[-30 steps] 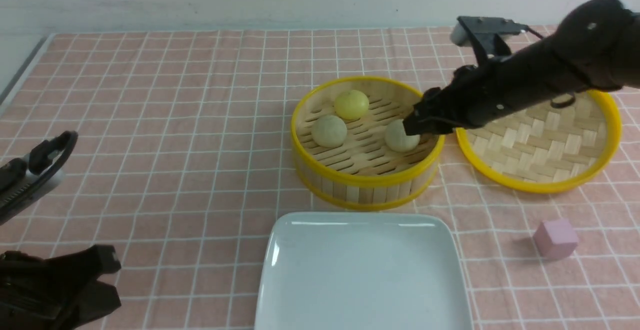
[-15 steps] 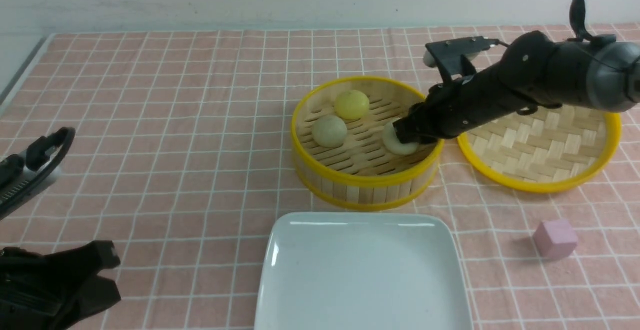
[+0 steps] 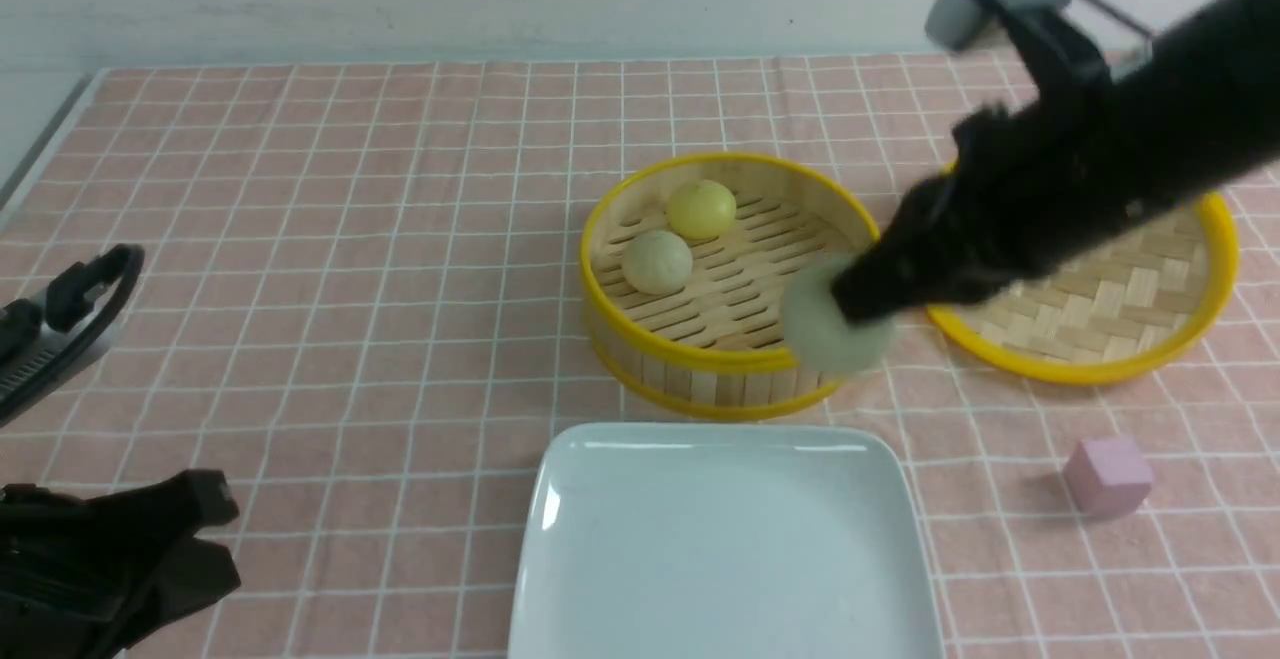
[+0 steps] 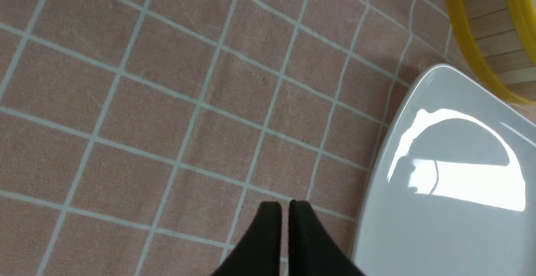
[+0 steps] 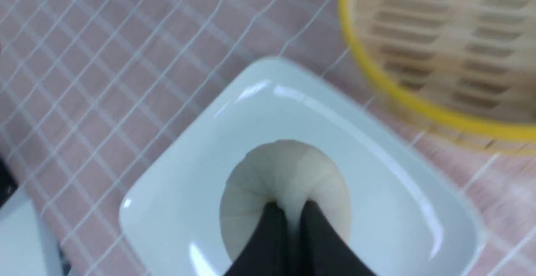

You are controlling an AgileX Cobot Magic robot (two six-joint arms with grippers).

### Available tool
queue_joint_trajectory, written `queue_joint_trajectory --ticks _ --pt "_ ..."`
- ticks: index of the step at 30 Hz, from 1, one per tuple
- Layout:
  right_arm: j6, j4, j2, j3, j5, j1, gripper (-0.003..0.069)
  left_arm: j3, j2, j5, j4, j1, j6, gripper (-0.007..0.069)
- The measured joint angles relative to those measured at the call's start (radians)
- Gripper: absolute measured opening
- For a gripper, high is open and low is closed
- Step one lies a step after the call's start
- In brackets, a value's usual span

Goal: Put the steamed buns into the plate on the pink tablecloth.
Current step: 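Move the steamed bun from the bamboo steamer onto the white plate with the right gripper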

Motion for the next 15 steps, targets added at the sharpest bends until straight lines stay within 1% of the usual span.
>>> queue_joint_trajectory --ticks 1,2,4,6,9,10,11,12,13,14,15 --pt "0.000 0.000 -0.011 0.063 -0.031 0.027 0.0018 0.000 0.000 0.000 0.000 0.000 0.000 0.0059" --pt "0.000 0.000 -0.012 0.076 -0.038 0.027 0.0018 0.000 0.000 0.000 0.000 0.000 0.000 0.0059" --pt "0.000 0.001 -0.006 0.237 -0.183 0.087 0.0020 0.000 0.000 0.000 0.000 0.000 0.000 0.0066" --pt "0.000 0.008 0.012 0.304 -0.296 0.109 0.0027 0.000 0.000 0.000 0.000 0.000 0.000 0.0069" --pt "0.000 0.054 0.066 0.398 -0.499 0.129 0.0069 0.000 0.000 -0.008 0.000 0.000 0.000 0.0076" --pt "0.000 0.072 0.080 0.411 -0.540 0.130 0.0095 0.000 0.000 -0.010 0.000 0.000 0.000 0.0080" --pt "0.000 0.105 0.098 0.418 -0.594 0.131 0.0139 0.000 0.000 -0.012 0.000 0.000 0.000 0.0088" --pt "0.000 0.110 0.103 0.418 -0.599 0.131 0.0155 0.000 0.000 -0.014 0.000 0.000 0.000 0.0091" --pt "0.000 0.138 0.113 0.418 -0.628 0.131 0.0223 0.000 0.000 -0.016 0.000 0.000 0.000 0.0105" --pt "0.000 0.148 0.114 0.418 -0.633 0.131 0.0254 0.000 0.000 -0.018 0.000 0.000 0.000 0.0112" --pt "0.000 0.155 0.111 0.414 -0.628 0.128 0.0328 -0.003 0.000 -0.017 0.000 0.000 0.000 0.0133"
